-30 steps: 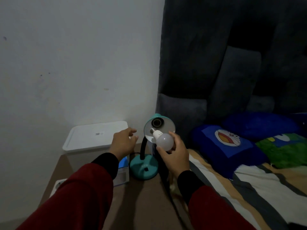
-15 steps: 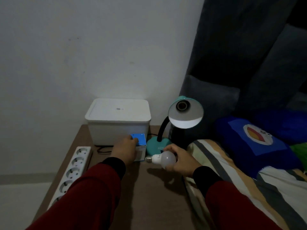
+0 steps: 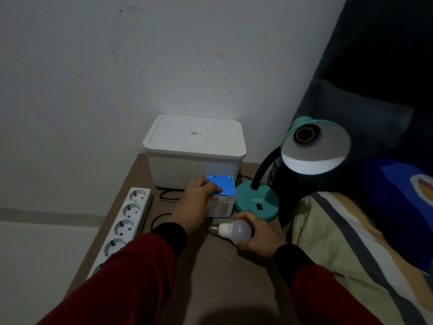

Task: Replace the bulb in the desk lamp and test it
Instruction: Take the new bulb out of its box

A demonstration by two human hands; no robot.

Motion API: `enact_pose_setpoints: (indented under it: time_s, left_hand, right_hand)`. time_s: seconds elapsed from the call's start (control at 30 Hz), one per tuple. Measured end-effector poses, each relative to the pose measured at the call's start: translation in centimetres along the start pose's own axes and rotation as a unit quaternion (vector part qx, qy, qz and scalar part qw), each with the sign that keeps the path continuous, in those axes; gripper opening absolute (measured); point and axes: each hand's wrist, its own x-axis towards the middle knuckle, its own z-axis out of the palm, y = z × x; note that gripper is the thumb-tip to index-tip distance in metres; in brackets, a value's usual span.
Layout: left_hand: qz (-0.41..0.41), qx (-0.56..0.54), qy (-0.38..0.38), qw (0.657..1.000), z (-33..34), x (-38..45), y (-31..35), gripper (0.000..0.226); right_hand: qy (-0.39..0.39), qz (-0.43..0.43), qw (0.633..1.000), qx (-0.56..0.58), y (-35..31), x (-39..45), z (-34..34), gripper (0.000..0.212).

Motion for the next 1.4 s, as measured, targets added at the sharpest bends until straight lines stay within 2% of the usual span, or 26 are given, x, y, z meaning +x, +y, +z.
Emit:
enact_pose_setpoints:
  time_s: [0.13,0.23,0.3,0.4,0.6,0.8,0.9,1.0,1.17,1.3,1.4]
  left_hand:
    - [-0.041,-0.041,0.016,0.998,0.3,0.1,-0.3,0.031]
    - [-0.079,-0.073,0.035,0.994,0.9,-0.1,-0.6,0.041]
    - [-0.102,-0.089,0.042,0.990,1.4,-0.1,-0.7,0.047]
    - [-0.124,-0.118,0.063,0.983,1.9,-0.2,-0.7,0.050]
    - [-0.151,-0.151,0.107,0.971,2.2,-0.5,-0.1,0.043]
    - [-0.138,-0.150,0.118,0.972,2.2,-0.3,0.0,0.045]
    - [-0.099,-0.139,0.094,0.981,1.7,-0.1,-0.2,0.052]
    - [-0.069,-0.122,0.053,0.989,1.1,0.4,-0.6,0.056]
    - [0.004,-0.053,-0.032,0.998,-0.3,1.4,-1.7,0.080]
    - [0.013,0.011,-0.129,0.992,-1.3,2.8,-1.6,0.090]
    - [-0.014,0.015,-0.182,0.983,-1.8,3.5,-1.2,0.094]
  right_hand:
    - [0.020,-0.014,1.000,0.004,-0.1,0.4,0.2,0.058]
    - [0.145,-0.031,0.988,0.041,-1.2,0.8,0.0,0.061]
    - [0.182,-0.049,0.979,0.078,-2.3,1.1,0.0,0.065]
    - [0.171,-0.068,0.976,0.120,-3.6,1.6,0.4,0.067]
    - [0.178,-0.073,0.971,0.139,-4.0,2.2,0.9,0.065]
    - [0.187,-0.081,0.969,0.140,-4.2,2.2,1.1,0.058]
    - [0.210,-0.097,0.967,0.107,-4.6,2.4,0.8,0.049]
    - [0.220,-0.112,0.963,0.106,-5.2,3.0,-0.2,0.050]
    - [0.246,-0.120,0.952,0.135,-5.9,4.1,-1.5,0.046]
    - [0.227,-0.097,0.969,-0.007,-5.2,5.4,-1.7,0.027]
    - [0.194,-0.056,0.977,-0.062,-5.1,6.3,-1.7,0.040]
